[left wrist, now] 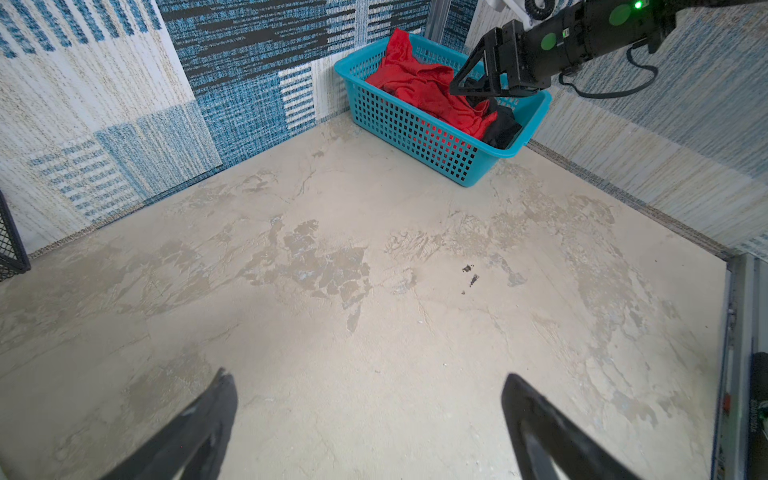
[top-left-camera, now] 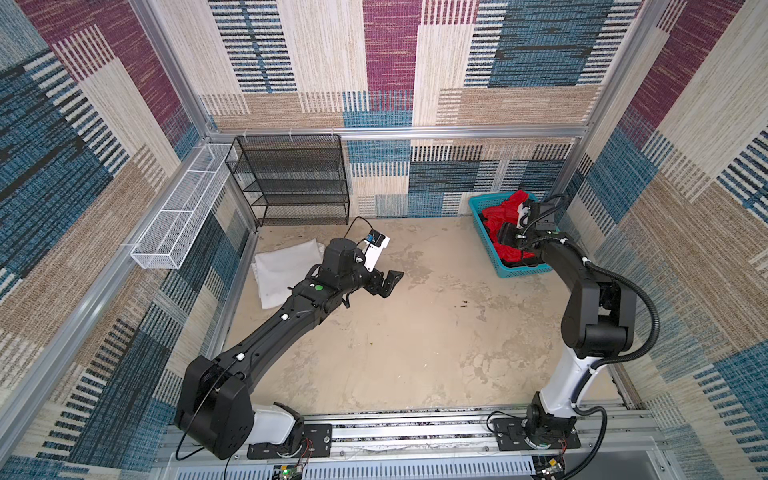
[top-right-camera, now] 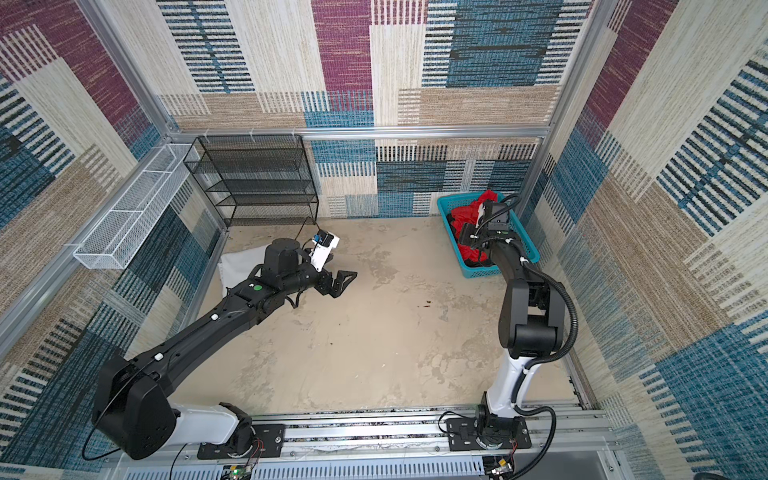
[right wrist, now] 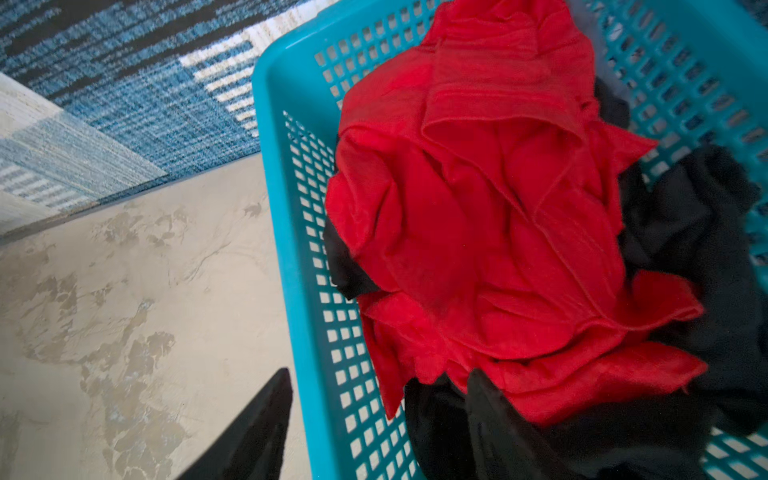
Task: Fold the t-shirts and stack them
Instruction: 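Reach the right gripper into the teal basket while the left arm advances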
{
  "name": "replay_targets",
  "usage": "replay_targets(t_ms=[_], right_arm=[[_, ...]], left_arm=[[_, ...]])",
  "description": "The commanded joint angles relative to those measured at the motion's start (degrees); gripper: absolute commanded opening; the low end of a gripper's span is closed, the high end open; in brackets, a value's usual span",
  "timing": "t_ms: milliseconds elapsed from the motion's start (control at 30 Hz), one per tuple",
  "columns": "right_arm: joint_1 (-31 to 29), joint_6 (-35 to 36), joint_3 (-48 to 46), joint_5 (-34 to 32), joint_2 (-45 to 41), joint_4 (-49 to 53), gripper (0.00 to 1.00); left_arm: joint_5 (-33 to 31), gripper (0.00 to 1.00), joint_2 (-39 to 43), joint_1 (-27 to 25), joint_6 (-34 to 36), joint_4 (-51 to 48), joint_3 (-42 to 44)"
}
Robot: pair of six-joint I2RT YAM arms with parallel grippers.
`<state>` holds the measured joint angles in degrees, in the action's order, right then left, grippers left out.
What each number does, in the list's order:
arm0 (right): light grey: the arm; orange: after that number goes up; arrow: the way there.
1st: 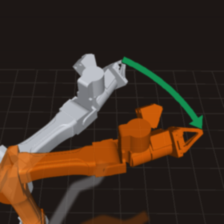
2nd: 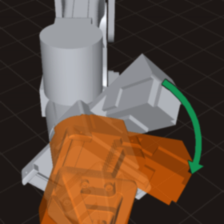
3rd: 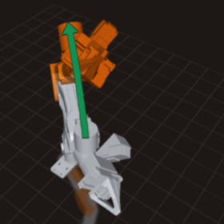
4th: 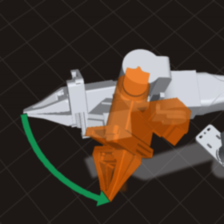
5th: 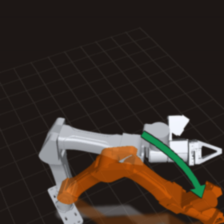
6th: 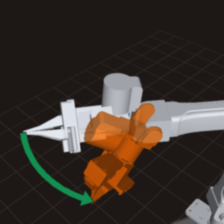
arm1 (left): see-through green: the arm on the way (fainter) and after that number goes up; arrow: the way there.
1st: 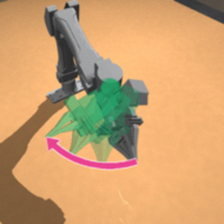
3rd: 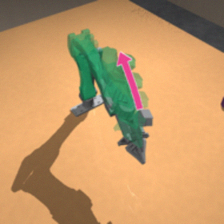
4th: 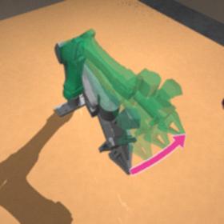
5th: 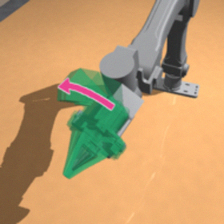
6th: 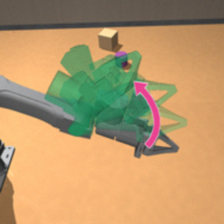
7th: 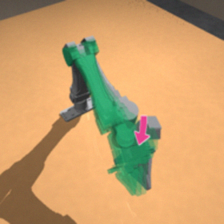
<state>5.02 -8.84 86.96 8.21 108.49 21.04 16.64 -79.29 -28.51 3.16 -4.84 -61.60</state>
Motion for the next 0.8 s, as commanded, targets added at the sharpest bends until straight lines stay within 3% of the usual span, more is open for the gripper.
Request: replay_targets(t_ms=[0,167,367,500,767], right_arm=[[-1.59,3.24,1.95,-0.07,1.5,2.1,0.62],[-3.86,5.68,4.54,-5.43,5.45,5.39,0.56],[-4.66,6.15,4.56,-7.13,7.64,5.42,0.52],[-4.59,4.84,4.53,-8.55,7.93,5.34,0.38],[-3.64,2.46,2.55,-11.83,5.98,4.72,0.3]], left_arm=[[-0.03,0.99,-0.3,0.02,-0.29,0.68,-0.27],[0.06,0.99,-0.61,-0.05,-0.45,0.51,-0.38],[0.65,0.99,-0.87,-0.05,-1.09,0.41,-0.72],[0.8,0.99,-0.92,-0.05,-1.37,0.44,-0.75],[1.95,0.99,-1.4,-0.05,-2.43,0.56,-0.89]])
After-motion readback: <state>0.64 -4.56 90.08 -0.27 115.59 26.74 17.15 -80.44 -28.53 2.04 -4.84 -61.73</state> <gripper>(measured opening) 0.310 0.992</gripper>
